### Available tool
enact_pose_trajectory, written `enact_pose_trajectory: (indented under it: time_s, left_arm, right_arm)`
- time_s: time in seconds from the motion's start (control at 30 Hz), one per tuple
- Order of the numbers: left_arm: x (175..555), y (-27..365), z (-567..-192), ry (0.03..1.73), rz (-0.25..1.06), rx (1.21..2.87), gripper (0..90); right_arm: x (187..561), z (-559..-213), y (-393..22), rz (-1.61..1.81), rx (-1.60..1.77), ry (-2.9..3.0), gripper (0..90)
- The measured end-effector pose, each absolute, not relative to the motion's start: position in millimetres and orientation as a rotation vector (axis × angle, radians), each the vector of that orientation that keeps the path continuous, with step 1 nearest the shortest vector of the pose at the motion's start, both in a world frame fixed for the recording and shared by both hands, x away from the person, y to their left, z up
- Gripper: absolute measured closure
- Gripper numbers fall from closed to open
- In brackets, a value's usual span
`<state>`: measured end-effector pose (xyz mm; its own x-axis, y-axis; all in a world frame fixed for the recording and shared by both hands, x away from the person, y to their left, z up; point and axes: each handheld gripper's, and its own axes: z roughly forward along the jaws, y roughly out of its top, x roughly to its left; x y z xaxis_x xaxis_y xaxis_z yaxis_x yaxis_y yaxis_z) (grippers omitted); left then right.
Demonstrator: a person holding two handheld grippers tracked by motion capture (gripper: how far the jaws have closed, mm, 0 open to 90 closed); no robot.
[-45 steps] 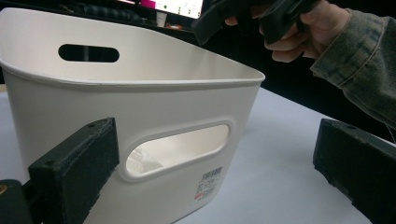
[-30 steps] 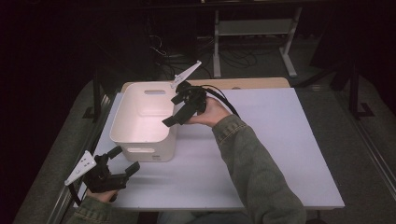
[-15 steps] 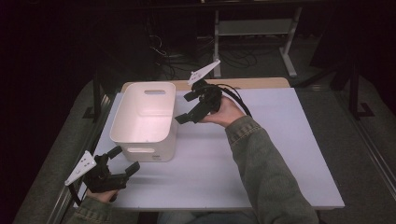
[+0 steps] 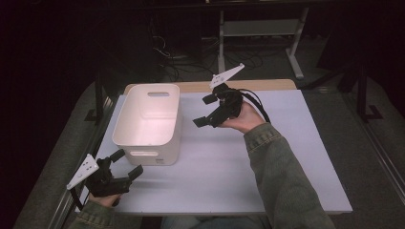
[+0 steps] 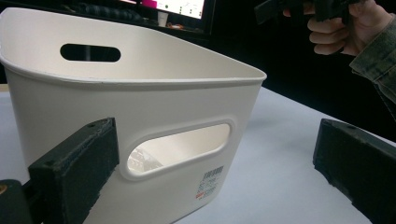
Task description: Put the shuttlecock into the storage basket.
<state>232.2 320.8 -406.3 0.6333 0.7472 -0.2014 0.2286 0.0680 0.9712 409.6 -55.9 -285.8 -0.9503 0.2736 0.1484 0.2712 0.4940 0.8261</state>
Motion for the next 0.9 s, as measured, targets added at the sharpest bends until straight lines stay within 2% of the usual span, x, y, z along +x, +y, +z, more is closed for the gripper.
enact_pose_trajectory:
  time_s: [0.9]
  left_arm:
    - [232.5, 321.0, -406.5, 0.861, 0.481, 1.494, 0.0]
  right_arm:
    - [392.5, -302.9, -104.5, 1.532, 0.631, 2.635, 0.0]
